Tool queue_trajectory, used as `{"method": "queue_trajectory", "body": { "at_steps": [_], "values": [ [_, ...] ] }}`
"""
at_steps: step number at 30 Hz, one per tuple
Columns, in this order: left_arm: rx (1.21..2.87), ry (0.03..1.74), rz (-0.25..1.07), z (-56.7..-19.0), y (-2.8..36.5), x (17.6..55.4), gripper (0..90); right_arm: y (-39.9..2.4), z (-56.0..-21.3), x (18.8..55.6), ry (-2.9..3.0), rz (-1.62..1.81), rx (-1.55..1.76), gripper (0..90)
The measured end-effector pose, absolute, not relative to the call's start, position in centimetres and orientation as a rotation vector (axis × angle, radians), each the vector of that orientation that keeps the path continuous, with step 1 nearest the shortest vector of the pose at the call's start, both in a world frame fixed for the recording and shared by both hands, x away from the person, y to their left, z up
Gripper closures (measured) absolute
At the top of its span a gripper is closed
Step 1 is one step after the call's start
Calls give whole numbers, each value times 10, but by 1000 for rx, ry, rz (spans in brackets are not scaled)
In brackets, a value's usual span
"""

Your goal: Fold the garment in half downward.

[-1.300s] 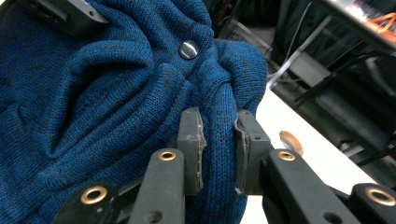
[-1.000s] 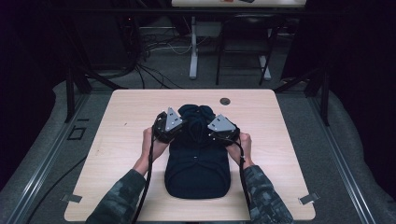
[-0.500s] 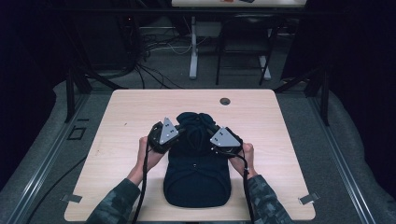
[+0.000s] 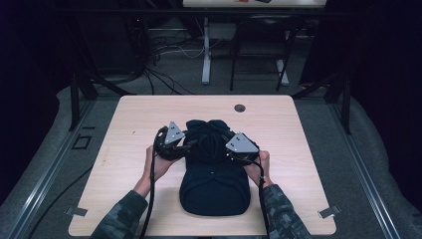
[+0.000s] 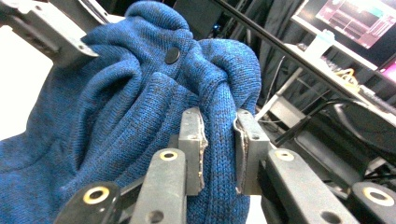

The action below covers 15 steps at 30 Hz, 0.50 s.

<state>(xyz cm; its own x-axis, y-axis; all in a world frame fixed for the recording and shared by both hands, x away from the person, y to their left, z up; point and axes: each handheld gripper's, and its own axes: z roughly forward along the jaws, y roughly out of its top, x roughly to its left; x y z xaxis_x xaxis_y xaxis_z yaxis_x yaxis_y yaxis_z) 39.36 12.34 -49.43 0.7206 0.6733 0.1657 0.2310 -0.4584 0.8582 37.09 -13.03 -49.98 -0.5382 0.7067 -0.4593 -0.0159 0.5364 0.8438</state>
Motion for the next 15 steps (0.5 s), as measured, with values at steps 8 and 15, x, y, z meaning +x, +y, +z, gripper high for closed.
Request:
{"method": "queue_trajectory", "body": {
  "at_steps": [8, 15],
  "values": [
    [2035, 709, 478, -506, 126, 377, 455, -129, -503, 374, 1930, 1070, 573, 756],
    [2110, 709, 316, -546, 109, 353, 674, -128, -502, 374, 1933, 1077, 564, 755]
  ]
}}
